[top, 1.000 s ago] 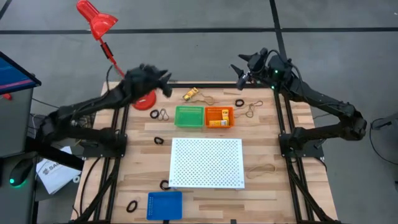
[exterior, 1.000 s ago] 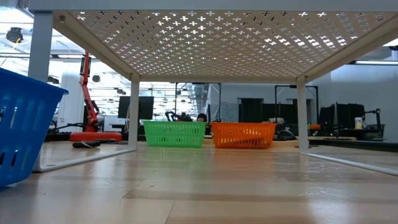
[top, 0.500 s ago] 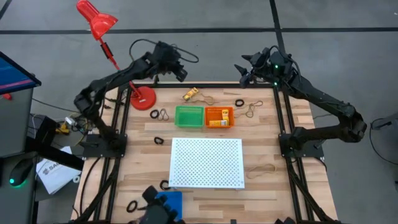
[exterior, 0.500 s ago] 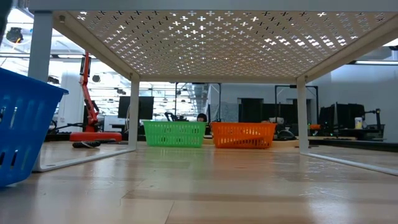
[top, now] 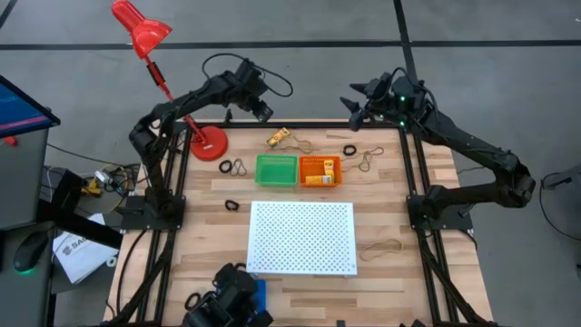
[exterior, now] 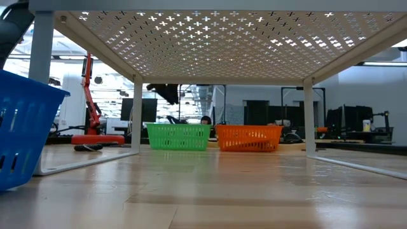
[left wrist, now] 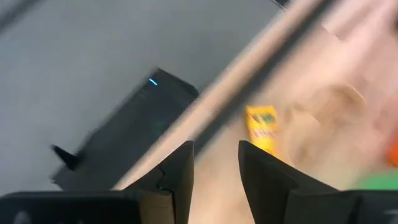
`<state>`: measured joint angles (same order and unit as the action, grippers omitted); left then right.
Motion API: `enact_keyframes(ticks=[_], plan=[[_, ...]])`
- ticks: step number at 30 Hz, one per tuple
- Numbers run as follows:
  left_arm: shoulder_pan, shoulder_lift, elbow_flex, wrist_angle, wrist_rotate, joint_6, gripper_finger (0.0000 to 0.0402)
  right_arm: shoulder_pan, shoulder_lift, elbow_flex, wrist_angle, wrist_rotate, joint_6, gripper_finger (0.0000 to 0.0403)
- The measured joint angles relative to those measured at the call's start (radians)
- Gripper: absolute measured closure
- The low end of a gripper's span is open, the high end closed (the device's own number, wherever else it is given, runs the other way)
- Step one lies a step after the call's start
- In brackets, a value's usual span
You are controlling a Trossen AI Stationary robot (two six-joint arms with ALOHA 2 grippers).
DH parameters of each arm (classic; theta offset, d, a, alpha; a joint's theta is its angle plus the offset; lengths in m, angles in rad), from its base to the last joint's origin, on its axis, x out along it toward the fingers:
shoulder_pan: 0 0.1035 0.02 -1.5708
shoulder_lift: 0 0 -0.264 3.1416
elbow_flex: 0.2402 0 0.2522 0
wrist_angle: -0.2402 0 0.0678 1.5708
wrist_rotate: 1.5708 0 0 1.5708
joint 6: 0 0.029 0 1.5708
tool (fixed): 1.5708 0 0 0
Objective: Pick & Place Office Desk Supplies
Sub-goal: Put the crayon box into the orange bin
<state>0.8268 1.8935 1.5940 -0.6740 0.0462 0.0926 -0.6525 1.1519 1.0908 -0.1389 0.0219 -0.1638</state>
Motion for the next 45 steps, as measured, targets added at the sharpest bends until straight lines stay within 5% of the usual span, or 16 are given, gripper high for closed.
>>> enact_keyframes(ticks=[15, 25, 45], plan=[[-0.054, 0.03, -0.001, -0.112, 0.055, -0.02, 0.0276, 0.005, 0.0, 0.0, -0.033, 0.0, -0.009, 0.0163], [-0.135, 0.132, -0.002, -0.104, -0.146, -0.033, 0.0276, 0.005, 0.0, 0.0, -0.046, 0.0, -0.026, 0.0163], [-0.163, 0.213, -0.002, -0.041, -0.142, -0.02, 0.0259, 0.005, 0.0, 0.0, -0.057, -0.074, -0.03, 0.0163]])
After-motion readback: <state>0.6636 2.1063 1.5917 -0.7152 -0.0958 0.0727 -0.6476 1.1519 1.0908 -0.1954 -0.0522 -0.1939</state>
